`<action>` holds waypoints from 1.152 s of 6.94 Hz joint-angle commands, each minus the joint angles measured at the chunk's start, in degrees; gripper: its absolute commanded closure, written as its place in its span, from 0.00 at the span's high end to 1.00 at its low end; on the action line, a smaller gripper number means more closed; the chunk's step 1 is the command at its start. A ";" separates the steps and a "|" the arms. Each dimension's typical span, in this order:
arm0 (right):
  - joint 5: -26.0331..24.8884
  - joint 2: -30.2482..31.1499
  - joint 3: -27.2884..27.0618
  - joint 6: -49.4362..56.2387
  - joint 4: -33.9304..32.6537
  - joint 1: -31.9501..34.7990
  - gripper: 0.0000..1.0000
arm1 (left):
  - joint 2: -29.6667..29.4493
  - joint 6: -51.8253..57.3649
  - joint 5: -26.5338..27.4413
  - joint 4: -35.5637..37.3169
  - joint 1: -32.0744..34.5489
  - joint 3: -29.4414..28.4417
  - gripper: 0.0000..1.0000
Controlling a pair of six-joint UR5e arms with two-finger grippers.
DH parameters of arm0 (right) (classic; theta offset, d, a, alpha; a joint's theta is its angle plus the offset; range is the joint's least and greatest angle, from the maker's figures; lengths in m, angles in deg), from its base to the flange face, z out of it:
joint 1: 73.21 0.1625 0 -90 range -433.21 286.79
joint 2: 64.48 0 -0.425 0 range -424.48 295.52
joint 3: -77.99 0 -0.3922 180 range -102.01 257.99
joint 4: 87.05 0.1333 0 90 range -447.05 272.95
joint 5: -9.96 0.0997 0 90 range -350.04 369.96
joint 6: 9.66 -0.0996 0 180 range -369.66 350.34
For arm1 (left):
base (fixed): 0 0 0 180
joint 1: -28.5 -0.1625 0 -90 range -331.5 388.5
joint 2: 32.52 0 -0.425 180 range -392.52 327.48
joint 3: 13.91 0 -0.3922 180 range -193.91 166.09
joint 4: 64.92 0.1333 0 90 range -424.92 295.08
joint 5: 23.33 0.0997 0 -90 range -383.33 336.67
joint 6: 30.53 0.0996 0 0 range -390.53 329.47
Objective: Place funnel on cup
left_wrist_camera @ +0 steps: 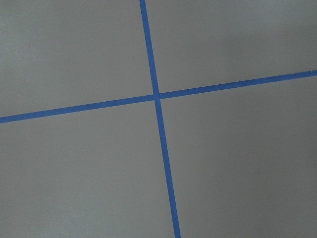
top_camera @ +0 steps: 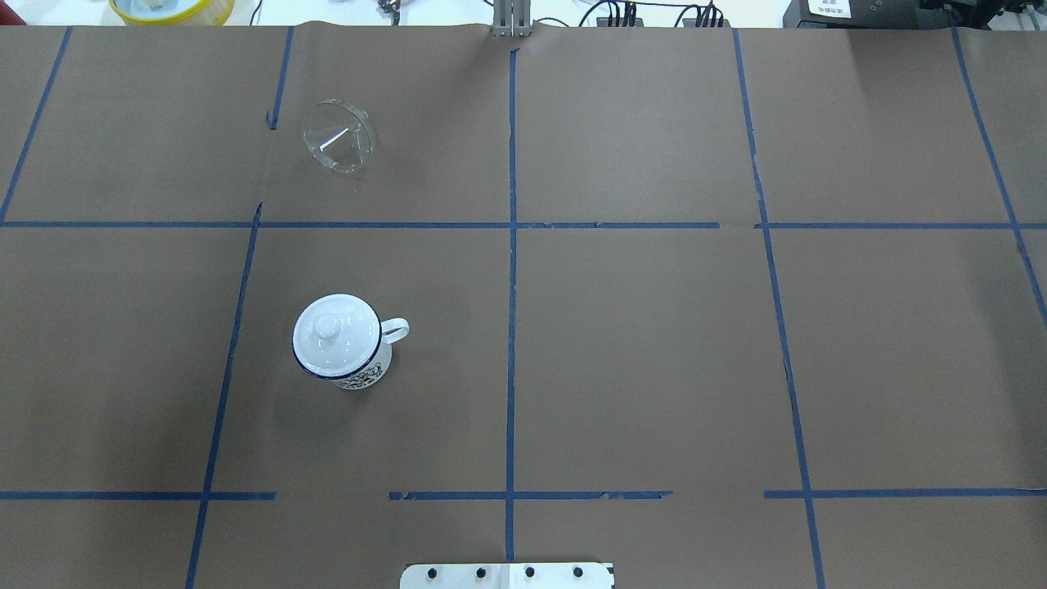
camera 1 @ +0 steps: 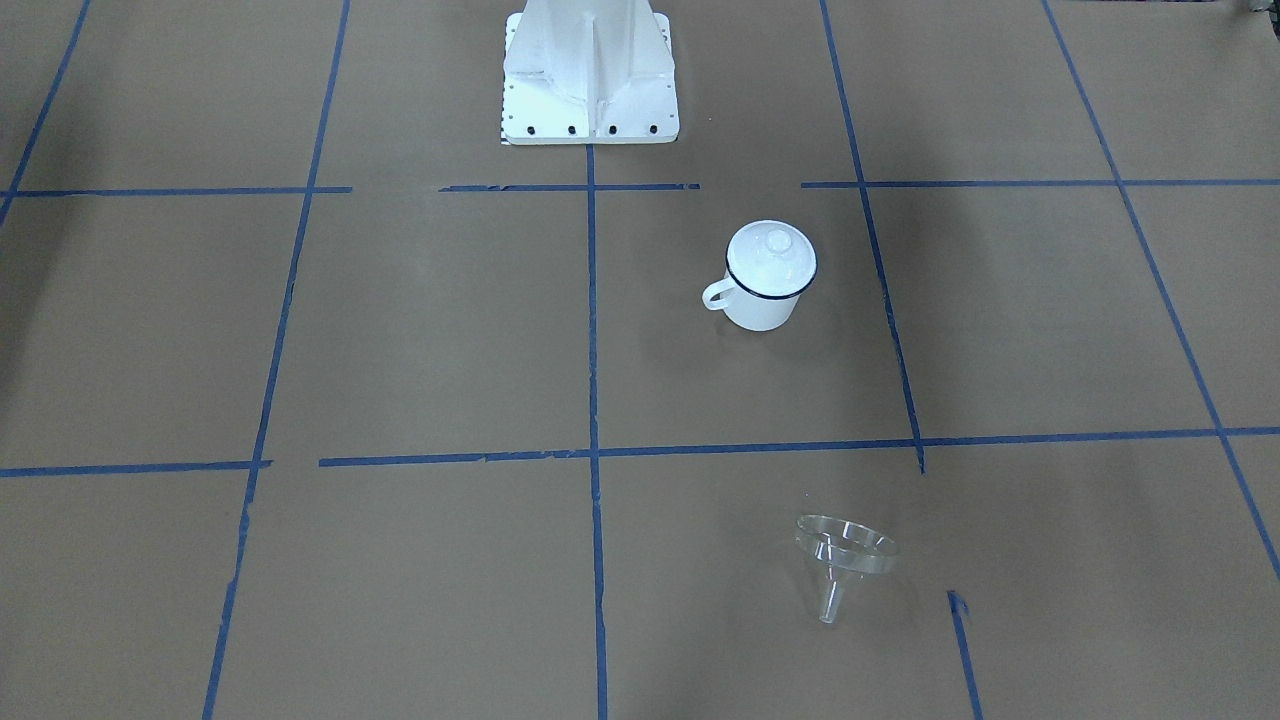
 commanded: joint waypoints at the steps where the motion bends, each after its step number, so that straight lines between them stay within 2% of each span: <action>1: 0.00 0.00 0.00 0.00 0.00 0.00 1.00 | -0.72 -0.18 0.09 0.17 0.00 0.05 1.00; 4: 0.00 0.00 0.00 0.00 0.00 0.00 1.00 | -1.16 -0.45 -0.09 0.00 -1.48 4.79 1.00; 5: 0.00 0.00 0.00 0.00 0.00 0.00 1.00 | -5.09 -0.54 -0.52 -0.52 -3.32 6.63 1.00; 6: 0.00 0.00 0.00 0.00 0.00 0.00 1.00 | -11.39 -1.15 -0.09 -3.66 -5.95 5.08 1.00; 7: 0.00 0.00 0.00 0.00 0.00 0.00 1.00 | -13.54 -3.76 -0.35 -6.13 -5.80 4.80 1.00; 8: 0.00 0.00 0.00 0.00 0.00 0.00 1.00 | -13.30 -6.40 -0.70 -12.42 -5.80 4.97 1.00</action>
